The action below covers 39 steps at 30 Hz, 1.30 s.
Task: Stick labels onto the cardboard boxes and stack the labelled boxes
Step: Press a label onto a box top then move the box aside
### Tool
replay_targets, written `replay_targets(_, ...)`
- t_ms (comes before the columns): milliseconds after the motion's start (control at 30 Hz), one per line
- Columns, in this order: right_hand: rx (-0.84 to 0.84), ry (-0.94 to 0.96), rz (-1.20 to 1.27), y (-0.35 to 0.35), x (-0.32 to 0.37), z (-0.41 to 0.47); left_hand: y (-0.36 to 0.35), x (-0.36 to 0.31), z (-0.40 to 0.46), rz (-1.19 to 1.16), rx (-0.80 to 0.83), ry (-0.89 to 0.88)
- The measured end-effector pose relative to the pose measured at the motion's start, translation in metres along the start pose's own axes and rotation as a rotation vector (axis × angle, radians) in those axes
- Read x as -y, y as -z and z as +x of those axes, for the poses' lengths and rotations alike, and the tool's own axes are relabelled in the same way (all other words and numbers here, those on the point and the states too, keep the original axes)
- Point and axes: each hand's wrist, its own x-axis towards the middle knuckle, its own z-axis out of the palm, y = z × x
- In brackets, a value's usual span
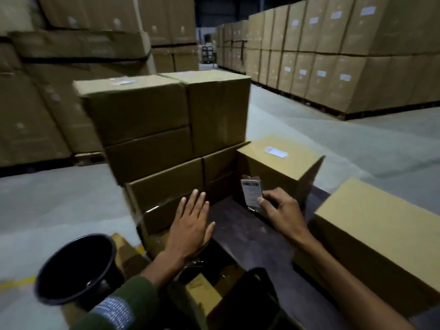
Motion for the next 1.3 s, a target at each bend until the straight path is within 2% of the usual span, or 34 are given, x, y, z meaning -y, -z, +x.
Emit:
replay_targets(133, 0.178, 0.149, -0.027, -0.097, 0.054, 0.012, -0.006, 0.090, -0.057, 0.031, 0.053, 0.198)
replay_targets(300, 0.306, 0.283, -0.025, -0.210, 0.115, 0.011, -0.016, 0.185, -0.135, 0.075, 0.119, 0.396)
replay_targets(467, 0.437, 0.380, -0.046, -0.317, 0.155, 0.000, -0.027, 0.248, -0.205, 0.066, 0.153, 0.579)
replay_targets(633, 0.483, 0.457, -0.077, -0.401, 0.185, -0.004, -0.028, 0.295, -0.264, 0.066, 0.152, 0.743)
replay_targets(933, 0.427, 0.606, -0.243, -0.496, 0.225, 0.004, -0.034, 0.342, -0.320, 0.073, 0.221, 0.866)
replay_targets(1100, 0.600, 0.523, -0.433, -0.518, 0.226, -0.001, -0.046, 0.350, -0.328, 0.040, 0.239, 0.885)
replay_targets(1300, 0.789, 0.445, -0.467, -0.498, 0.185, -0.026, -0.065, 0.345, -0.321, 0.005, 0.262, 0.834)
